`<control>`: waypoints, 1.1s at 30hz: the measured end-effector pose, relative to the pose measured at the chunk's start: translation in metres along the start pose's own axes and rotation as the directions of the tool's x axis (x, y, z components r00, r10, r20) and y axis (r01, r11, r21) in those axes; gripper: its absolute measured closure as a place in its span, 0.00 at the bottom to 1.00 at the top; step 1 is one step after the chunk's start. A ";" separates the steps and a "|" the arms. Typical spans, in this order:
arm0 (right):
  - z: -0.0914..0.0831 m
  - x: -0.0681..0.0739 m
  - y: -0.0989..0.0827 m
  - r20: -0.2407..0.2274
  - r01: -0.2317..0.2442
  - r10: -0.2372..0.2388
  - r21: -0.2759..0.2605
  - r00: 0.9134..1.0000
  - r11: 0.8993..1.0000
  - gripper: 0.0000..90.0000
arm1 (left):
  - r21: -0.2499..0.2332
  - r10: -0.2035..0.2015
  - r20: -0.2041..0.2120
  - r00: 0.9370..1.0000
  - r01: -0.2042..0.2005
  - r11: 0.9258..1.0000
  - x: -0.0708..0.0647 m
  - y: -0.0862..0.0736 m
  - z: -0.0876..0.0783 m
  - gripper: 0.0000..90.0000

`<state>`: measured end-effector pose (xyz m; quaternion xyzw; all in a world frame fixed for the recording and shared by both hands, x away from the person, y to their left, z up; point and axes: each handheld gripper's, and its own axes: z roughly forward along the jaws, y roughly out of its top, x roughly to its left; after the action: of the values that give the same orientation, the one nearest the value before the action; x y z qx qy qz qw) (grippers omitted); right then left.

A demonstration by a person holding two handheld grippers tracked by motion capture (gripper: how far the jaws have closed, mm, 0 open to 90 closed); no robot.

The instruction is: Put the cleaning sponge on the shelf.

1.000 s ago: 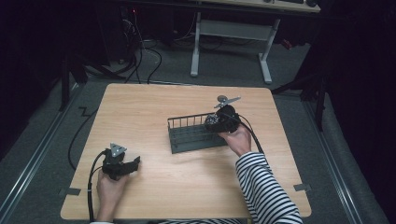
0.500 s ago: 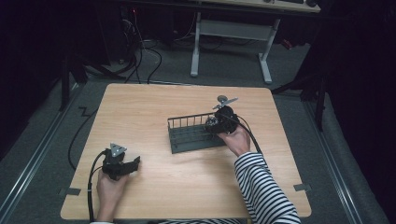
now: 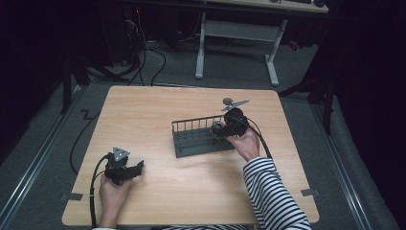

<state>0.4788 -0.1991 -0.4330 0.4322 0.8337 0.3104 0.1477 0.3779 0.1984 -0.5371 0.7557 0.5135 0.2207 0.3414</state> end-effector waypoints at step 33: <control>-0.087 -0.018 -0.047 -0.017 -0.060 0.058 -0.174 0.998 0.983 0.40 | 0.001 0.002 0.001 1.000 -0.002 1.000 0.000 0.001 0.001 0.30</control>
<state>0.4147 -0.2681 -0.3976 0.4402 0.7911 0.3887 0.1710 0.3788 0.1984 -0.5370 0.7565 0.5127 0.2202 0.3411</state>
